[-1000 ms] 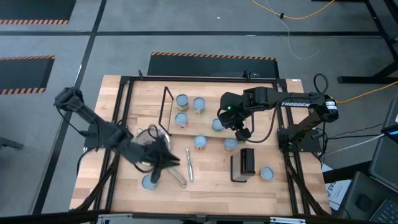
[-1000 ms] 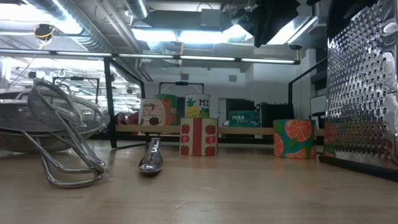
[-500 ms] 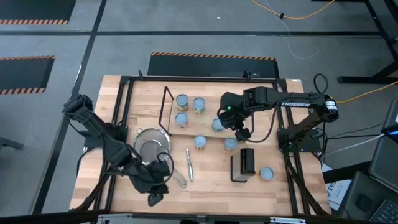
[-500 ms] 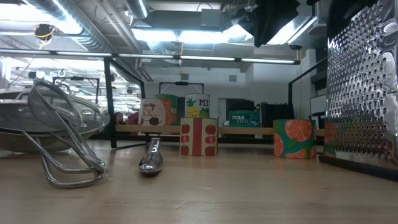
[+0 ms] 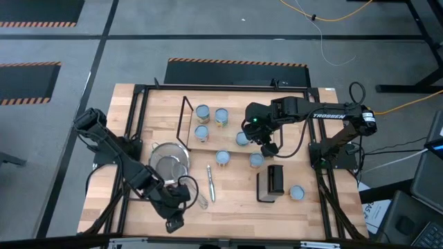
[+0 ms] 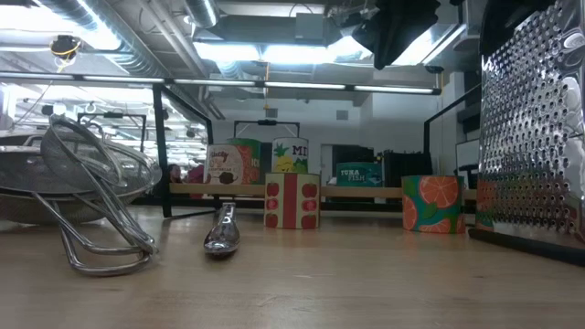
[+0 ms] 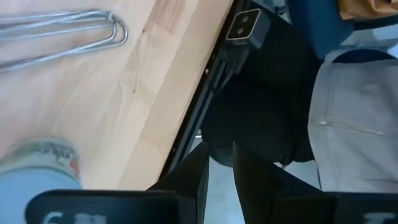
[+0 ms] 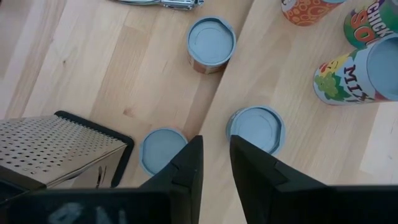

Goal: Pick and place cans onto a shelf
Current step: Put the white can on the shelf aligned with the other blue can

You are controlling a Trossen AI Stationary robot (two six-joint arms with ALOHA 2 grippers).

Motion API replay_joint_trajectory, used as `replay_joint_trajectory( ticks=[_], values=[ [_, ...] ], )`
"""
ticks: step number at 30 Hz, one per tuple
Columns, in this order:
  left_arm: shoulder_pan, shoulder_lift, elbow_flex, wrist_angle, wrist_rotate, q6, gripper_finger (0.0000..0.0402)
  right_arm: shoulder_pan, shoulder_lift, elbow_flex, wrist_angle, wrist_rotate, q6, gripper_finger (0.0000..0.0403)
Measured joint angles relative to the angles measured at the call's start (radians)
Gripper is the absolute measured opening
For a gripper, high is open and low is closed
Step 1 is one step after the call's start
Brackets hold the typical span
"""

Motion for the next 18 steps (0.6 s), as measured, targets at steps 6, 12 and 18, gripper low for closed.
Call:
replay_joint_trajectory(
  ticks=[6, 12, 18],
  values=[
    [0.000, 0.000, 0.000, -0.137, 0.001, -0.109, 0.0080, 0.000, 0.000, 0.000, 0.000, 0.000, 0.000, 0.0085],
    [0.000, 0.000, 0.000, -0.264, 0.005, -0.145, 0.0115, 0.000, 0.000, 0.000, 0.000, 0.000, 0.000, 0.0085],
    [0.000, 0.000, 0.000, -0.295, 0.004, -0.163, 0.0137, 0.000, 0.000, 0.000, 0.000, 0.000, 0.000, 0.0085]
  ],
)
